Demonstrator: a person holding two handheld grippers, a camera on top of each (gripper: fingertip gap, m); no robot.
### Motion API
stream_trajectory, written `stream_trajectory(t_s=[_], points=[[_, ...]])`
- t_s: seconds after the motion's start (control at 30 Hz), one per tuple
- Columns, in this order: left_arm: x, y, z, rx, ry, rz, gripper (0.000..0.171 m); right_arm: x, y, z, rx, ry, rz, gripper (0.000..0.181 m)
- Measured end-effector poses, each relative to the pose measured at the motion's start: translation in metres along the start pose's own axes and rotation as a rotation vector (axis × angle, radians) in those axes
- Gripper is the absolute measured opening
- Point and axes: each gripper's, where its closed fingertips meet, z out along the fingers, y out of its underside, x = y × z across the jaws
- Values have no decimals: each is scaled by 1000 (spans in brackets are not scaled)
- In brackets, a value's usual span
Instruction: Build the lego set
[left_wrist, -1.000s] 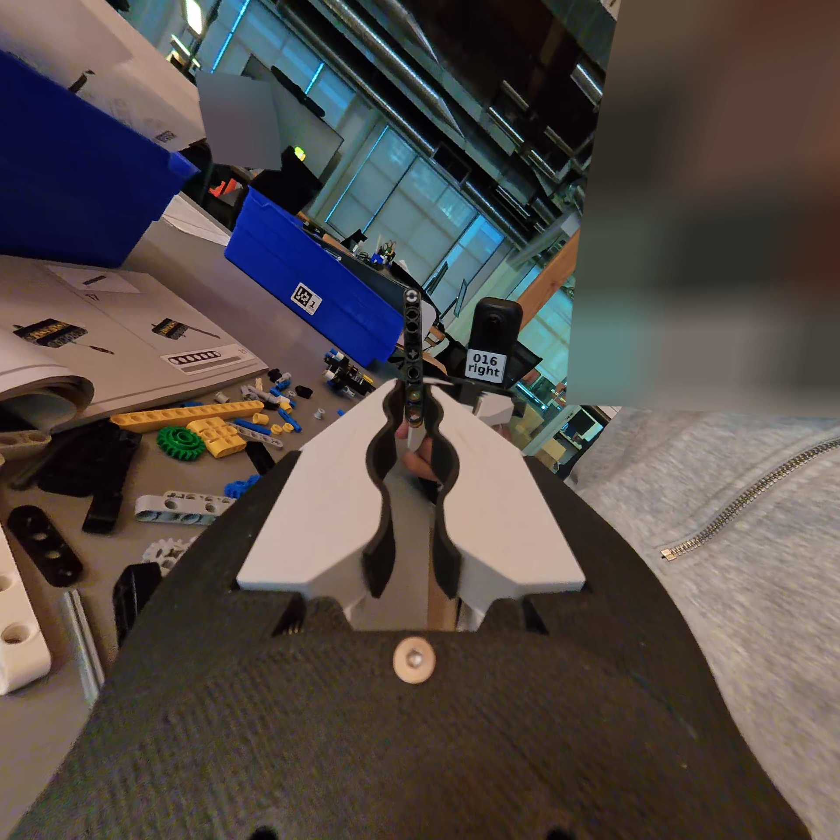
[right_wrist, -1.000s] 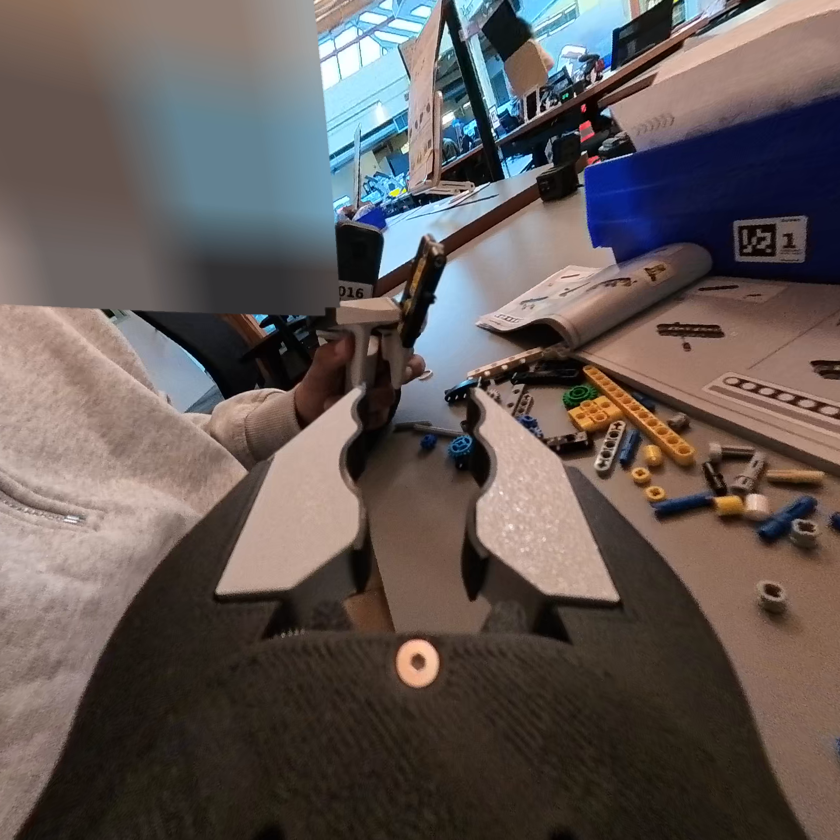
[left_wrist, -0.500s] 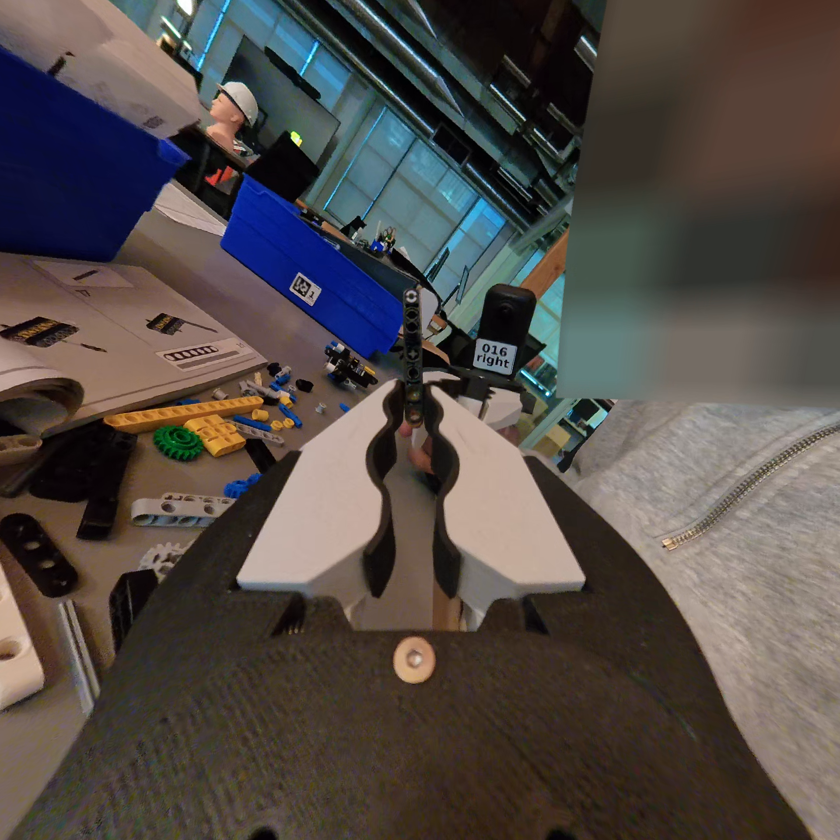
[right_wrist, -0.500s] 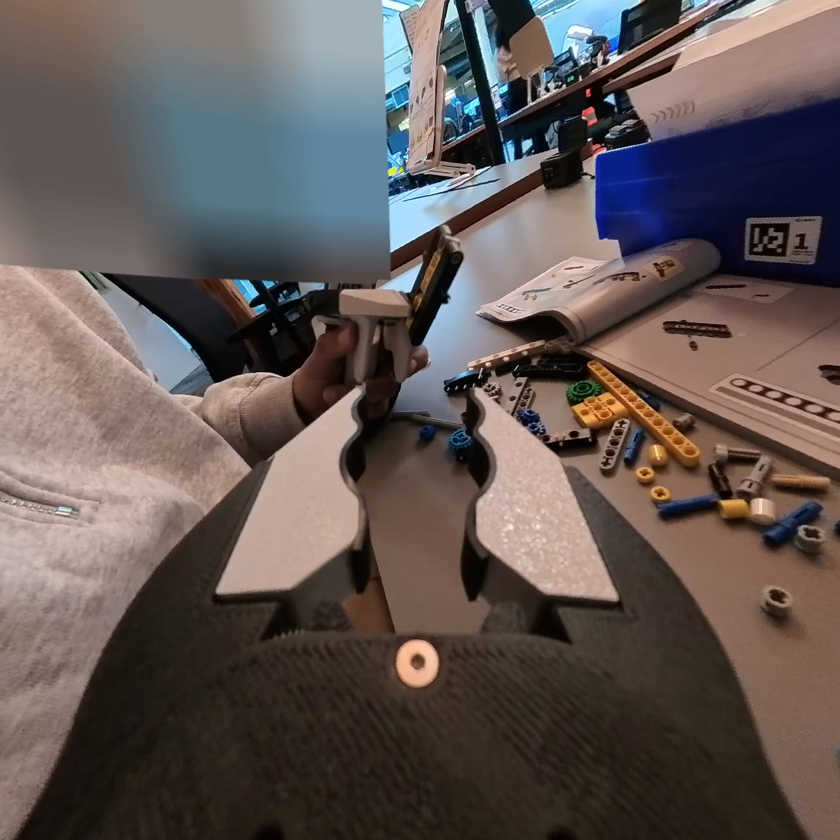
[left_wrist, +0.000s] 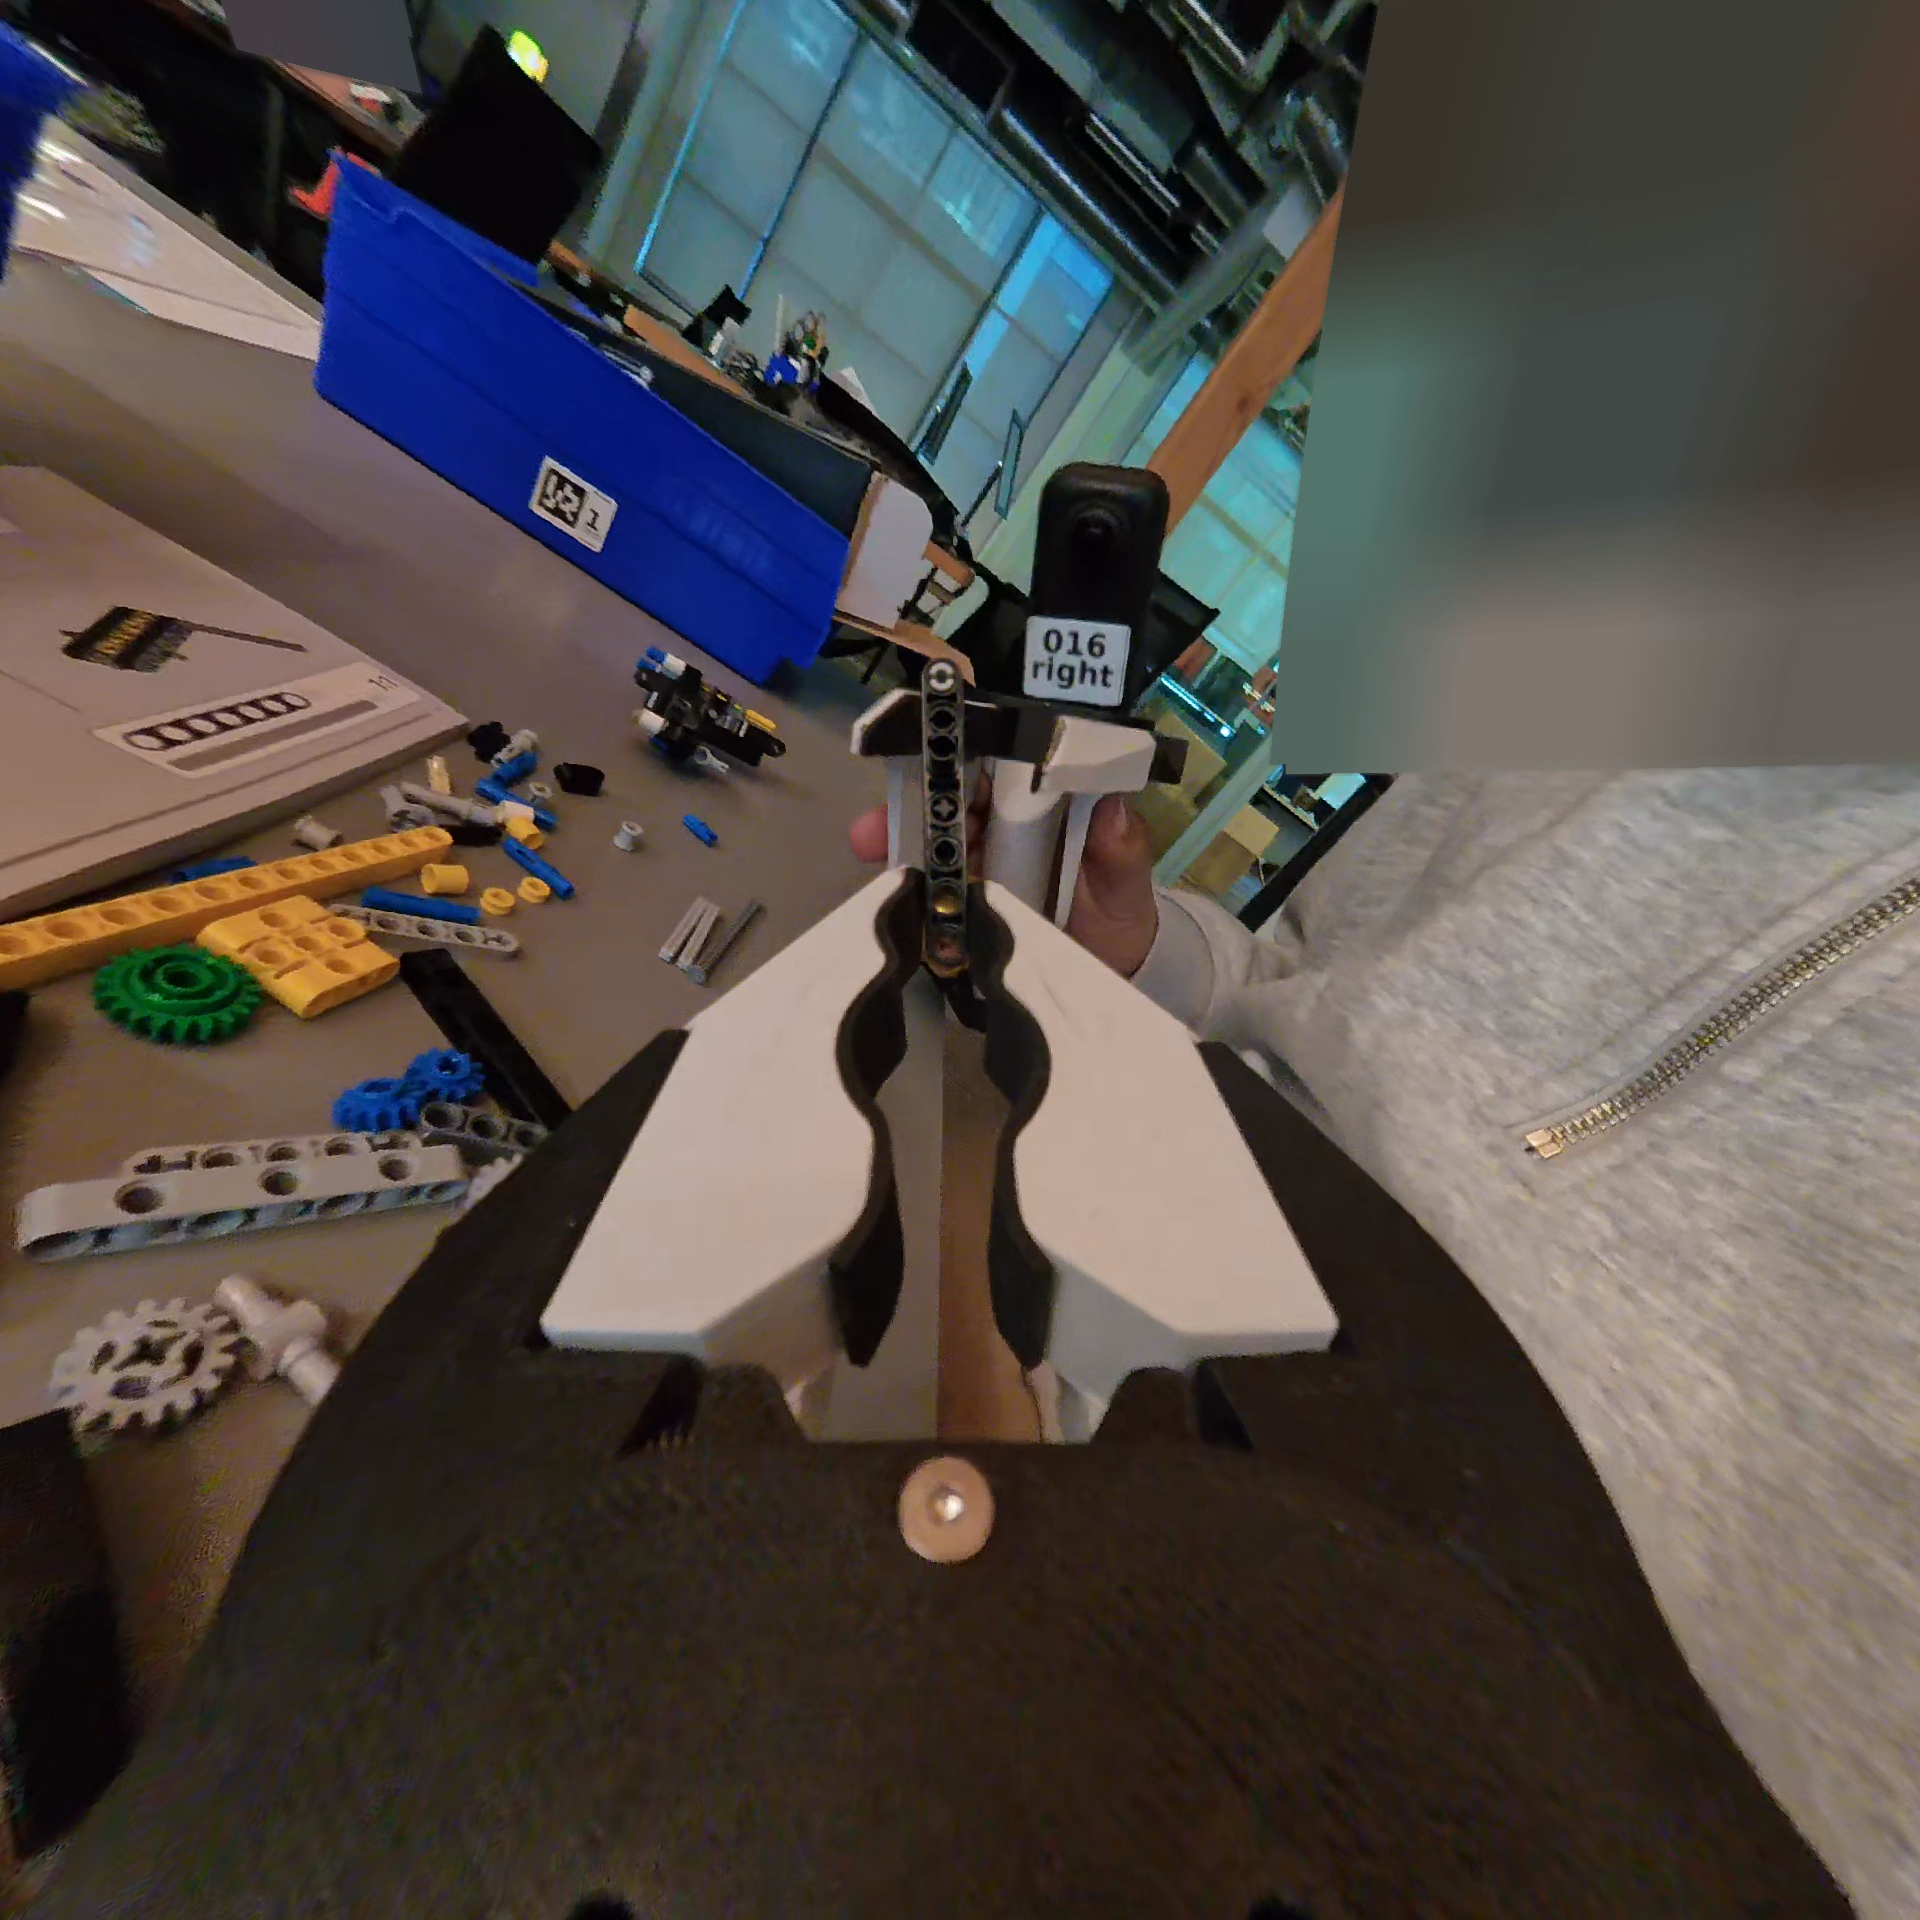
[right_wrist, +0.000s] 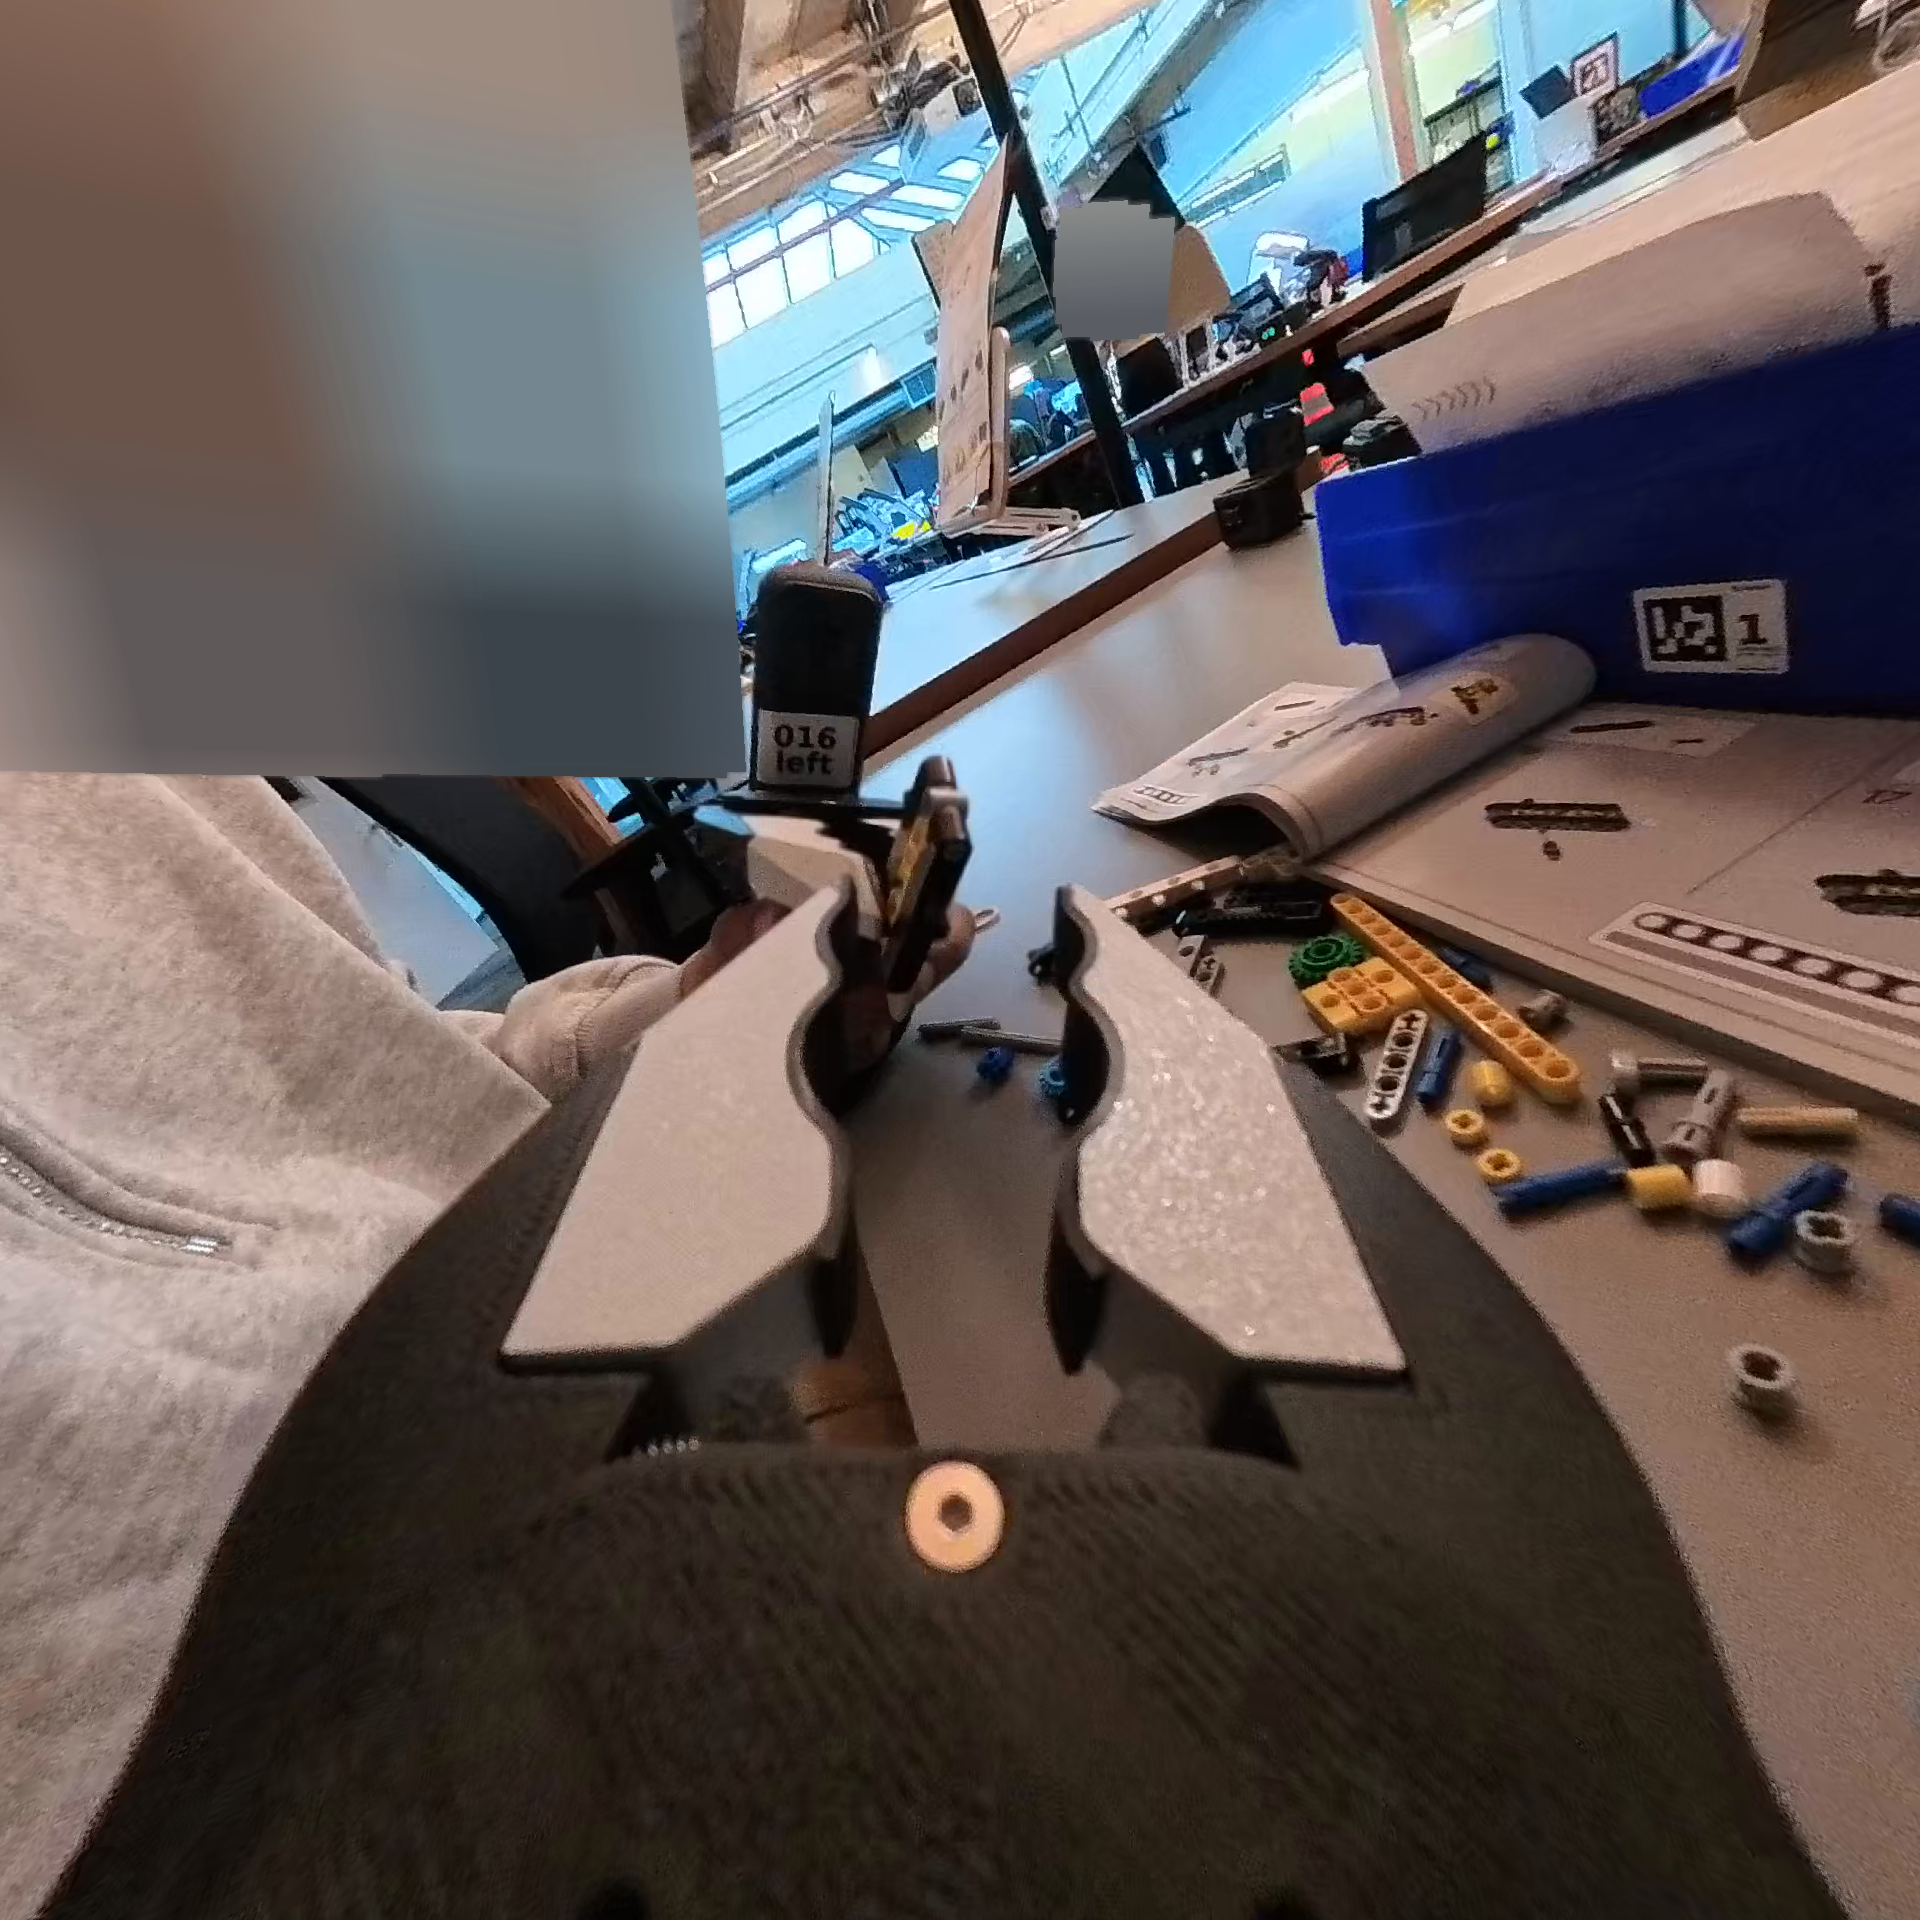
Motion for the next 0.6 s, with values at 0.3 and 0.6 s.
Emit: stream_trajectory(t_s=[0.3,0.6], points=[[10,10,7,-58,50,-5,7,-8,0,2,3,-54,44,30],[11,14,9,-75,56,-10,7,-9,6,8,-28,-67,75,24]])
